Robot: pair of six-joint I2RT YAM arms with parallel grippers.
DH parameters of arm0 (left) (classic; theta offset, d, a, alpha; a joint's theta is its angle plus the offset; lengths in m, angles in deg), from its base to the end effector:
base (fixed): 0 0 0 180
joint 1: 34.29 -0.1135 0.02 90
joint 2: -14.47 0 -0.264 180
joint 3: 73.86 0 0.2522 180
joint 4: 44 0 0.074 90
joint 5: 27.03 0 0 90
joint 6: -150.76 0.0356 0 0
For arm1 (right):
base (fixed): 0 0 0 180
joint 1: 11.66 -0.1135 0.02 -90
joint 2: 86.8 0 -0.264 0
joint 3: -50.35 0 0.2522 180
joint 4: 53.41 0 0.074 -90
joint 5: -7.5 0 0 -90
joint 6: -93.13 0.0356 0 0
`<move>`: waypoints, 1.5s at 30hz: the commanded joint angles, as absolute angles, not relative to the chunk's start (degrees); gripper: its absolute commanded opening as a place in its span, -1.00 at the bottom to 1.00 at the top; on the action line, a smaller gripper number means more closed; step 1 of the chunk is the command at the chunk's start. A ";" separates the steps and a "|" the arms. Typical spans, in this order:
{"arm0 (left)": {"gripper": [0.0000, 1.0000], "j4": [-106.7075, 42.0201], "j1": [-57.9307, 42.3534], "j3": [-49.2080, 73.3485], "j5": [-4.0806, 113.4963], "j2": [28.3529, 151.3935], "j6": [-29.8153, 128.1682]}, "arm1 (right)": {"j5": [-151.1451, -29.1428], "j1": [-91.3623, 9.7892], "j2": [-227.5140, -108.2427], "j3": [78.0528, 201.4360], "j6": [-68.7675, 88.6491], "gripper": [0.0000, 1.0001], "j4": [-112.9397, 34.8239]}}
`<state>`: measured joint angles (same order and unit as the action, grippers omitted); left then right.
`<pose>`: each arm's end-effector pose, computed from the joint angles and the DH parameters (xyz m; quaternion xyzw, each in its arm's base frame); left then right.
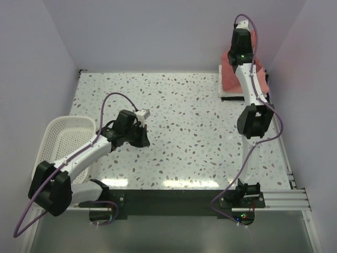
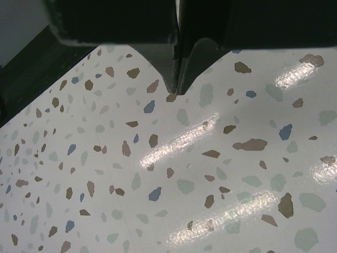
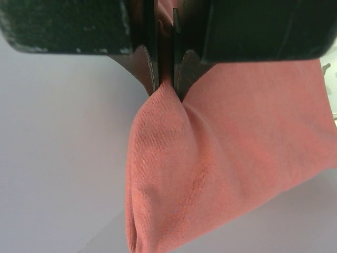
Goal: Fold and stack the t-shirts
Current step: Neatly place the folded tshirt to the corner, then reset both grippers
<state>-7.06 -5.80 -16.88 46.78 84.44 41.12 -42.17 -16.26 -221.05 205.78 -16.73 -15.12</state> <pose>0.2106 -0.1256 0.2220 0.1199 0.9236 -0.2591 0.2558 0.5362 0.0200 0.3640 0.0402 0.7814 -0.3489 0.5159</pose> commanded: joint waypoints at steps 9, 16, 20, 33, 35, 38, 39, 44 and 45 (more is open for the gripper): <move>-1.00 -9.06 -6.60 -16.86 45.13 86.19 42.56 | -40.41 -13.60 -222.23 204.56 -15.33 -0.05 -19.88; -1.00 -9.06 -6.78 -16.77 45.22 86.19 42.47 | -38.55 -13.07 -223.91 208.68 -12.09 0.98 -17.78; -1.00 -9.06 -7.04 -16.68 45.39 85.92 42.48 | -40.84 -13.15 -221.80 208.17 -8.83 0.98 -15.66; -1.00 -9.06 -10.37 -15.72 47.58 82.15 42.91 | -55.61 -16.22 -192.02 169.20 16.38 0.98 -14.43; -1.00 -9.15 -11.43 -15.71 47.50 81.27 42.83 | -56.49 -18.94 -185.63 163.46 17.97 0.98 -15.22; -1.00 -9.06 -12.93 -15.80 48.64 79.95 42.74 | -58.50 -24.11 -179.19 151.33 21.05 0.98 -16.71; -1.00 -8.97 -13.10 -15.89 49.16 79.51 42.65 | -59.73 -25.71 -174.91 145.12 21.84 0.98 -17.50; -0.99 -8.71 -13.55 -15.89 51.10 77.75 42.56 | -61.93 -36.33 -165.47 132.16 25.71 0.98 -19.26; -0.99 -8.79 -13.63 -15.89 51.19 77.66 42.56 | -63.33 -37.84 -164.15 128.74 25.71 0.98 -19.44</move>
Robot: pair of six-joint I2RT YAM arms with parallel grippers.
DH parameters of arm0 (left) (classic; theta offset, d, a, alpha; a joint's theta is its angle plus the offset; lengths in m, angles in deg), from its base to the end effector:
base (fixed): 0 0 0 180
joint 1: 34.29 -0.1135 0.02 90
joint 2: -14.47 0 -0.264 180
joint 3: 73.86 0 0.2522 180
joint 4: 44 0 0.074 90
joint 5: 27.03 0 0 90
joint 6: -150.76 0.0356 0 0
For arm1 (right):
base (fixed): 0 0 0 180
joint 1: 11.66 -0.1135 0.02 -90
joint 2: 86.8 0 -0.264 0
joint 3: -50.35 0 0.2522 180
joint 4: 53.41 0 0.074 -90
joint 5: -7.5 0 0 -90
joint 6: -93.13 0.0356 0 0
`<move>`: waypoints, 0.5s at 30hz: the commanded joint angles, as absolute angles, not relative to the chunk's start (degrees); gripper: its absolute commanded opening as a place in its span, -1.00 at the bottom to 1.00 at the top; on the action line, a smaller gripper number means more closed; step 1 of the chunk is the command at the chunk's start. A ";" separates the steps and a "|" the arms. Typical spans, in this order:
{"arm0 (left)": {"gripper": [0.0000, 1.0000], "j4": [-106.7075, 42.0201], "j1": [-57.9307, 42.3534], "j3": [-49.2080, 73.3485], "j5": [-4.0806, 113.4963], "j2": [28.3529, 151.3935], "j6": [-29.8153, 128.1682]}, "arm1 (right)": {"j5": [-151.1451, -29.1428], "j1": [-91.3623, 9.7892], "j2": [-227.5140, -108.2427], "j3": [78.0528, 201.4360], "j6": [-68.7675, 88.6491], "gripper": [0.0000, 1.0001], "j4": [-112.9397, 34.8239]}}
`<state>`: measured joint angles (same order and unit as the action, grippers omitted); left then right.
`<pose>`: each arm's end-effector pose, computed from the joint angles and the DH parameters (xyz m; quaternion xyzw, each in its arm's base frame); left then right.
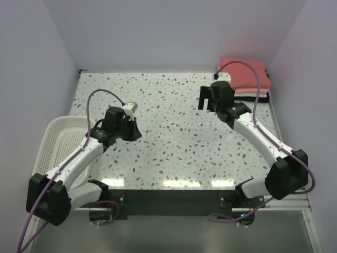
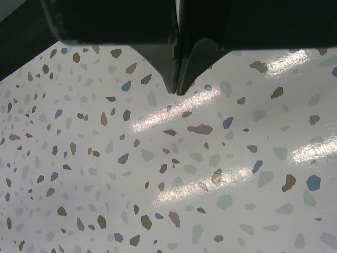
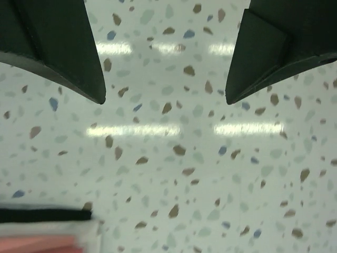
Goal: Fold and stack the t-shirts
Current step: Reset both grippers
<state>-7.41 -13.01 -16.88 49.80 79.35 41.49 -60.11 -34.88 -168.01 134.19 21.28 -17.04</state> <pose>0.2163 -0.0929 0.2417 0.0604 0.9152 -0.2323 0.3238 0.2999 0.1139 0.3266 0.0532 0.8683 0.0032 0.4932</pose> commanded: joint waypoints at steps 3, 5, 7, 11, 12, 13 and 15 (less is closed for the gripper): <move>-0.98 -8.44 -13.72 -15.80 52.33 76.87 42.65 | -64.91 -41.97 -157.49 123.99 27.20 0.98 -17.69; -0.98 -8.53 -13.81 -15.98 52.60 76.26 42.56 | -68.42 -42.86 -155.10 121.95 28.08 0.98 -17.24; -0.97 -8.53 -13.72 -16.15 52.95 76.08 42.48 | -71.33 -42.86 -153.16 118.96 29.14 0.98 -16.46; -0.97 -8.62 -13.81 -16.07 53.04 76.17 42.39 | -70.64 -42.77 -147.72 114.92 30.02 0.98 -16.27; -0.97 -8.53 -13.81 -16.07 53.12 76.17 42.39 | -70.64 -42.86 -147.10 113.95 29.76 0.98 -16.36; -0.97 -8.62 -13.81 -16.07 53.21 76.08 42.39 | -70.55 -42.77 -146.74 113.68 29.58 0.98 -16.45; -0.97 -8.79 -13.81 -16.07 53.13 75.73 42.47 | -69.50 -42.86 -146.56 112.98 29.06 0.98 -16.62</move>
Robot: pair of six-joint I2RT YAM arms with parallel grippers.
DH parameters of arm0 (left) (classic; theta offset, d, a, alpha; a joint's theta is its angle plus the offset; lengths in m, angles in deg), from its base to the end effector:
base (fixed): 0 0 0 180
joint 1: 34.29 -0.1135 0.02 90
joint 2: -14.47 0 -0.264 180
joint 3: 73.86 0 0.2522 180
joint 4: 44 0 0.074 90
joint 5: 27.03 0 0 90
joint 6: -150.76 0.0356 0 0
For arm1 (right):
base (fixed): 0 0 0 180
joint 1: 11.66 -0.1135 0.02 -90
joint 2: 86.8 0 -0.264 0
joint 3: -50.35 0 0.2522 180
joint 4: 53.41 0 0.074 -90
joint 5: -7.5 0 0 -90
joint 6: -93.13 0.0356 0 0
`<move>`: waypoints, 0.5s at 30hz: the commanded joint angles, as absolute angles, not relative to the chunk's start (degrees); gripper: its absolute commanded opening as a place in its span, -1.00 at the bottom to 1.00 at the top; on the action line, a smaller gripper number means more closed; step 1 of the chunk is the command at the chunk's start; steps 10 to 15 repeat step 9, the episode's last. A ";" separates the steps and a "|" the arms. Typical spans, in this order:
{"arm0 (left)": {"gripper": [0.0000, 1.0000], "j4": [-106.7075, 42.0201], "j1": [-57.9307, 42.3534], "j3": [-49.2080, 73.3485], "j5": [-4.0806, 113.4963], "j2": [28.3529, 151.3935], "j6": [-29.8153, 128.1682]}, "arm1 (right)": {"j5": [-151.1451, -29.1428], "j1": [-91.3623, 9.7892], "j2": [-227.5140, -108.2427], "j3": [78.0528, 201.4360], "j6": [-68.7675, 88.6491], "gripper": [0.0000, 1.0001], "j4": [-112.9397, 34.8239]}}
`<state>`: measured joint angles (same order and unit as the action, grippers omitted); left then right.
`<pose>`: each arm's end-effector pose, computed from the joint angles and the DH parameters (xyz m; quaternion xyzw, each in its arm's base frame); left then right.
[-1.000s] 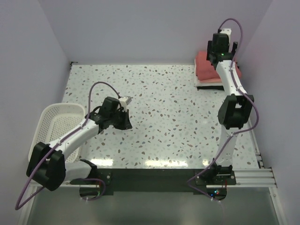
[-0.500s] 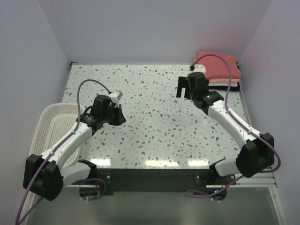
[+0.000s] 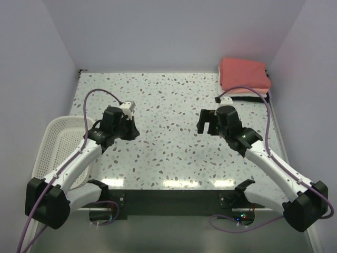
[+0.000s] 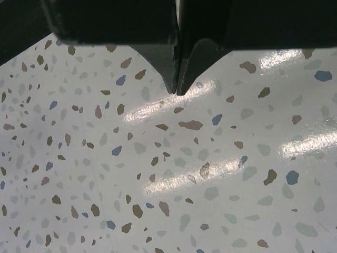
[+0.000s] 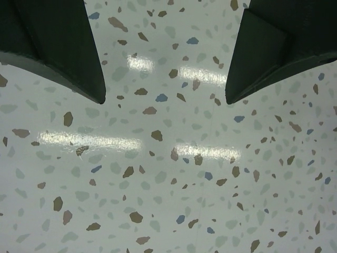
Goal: Fold and stack the t-shirts
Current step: Reset both grippers
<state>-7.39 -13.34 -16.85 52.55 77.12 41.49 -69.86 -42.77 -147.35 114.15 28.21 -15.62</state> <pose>0.2129 -0.0884 0.2499 0.0501 0.9100 -0.2166 0.3499 0.2023 0.1130 0.2960 0.0049 0.8812 0.1318 0.4539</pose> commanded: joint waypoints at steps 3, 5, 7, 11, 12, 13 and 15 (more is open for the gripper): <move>-0.97 -9.06 -13.81 -16.24 53.04 75.11 42.39 | -68.97 -42.86 -146.83 112.80 28.61 0.98 -16.54; -0.97 -9.15 -13.81 -16.33 52.95 75.02 42.39 | -68.79 -42.77 -146.83 112.71 28.53 0.98 -17.06; -0.98 -9.15 -13.81 -16.24 52.78 74.94 42.39 | -68.79 -42.77 -146.48 112.28 28.53 0.98 -18.46; -0.97 -9.15 -13.81 -16.33 52.60 74.76 42.47 | -68.36 -42.86 -146.13 112.01 28.70 0.98 -19.61; -0.97 -9.15 -13.81 -16.33 52.60 74.76 42.47 | -68.36 -42.86 -146.13 112.01 28.70 0.98 -19.61; -0.97 -9.15 -13.81 -16.33 52.60 74.76 42.47 | -68.36 -42.86 -146.13 112.01 28.70 0.98 -19.61; -0.97 -9.15 -13.81 -16.33 52.60 74.76 42.47 | -68.36 -42.86 -146.13 112.01 28.70 0.98 -19.61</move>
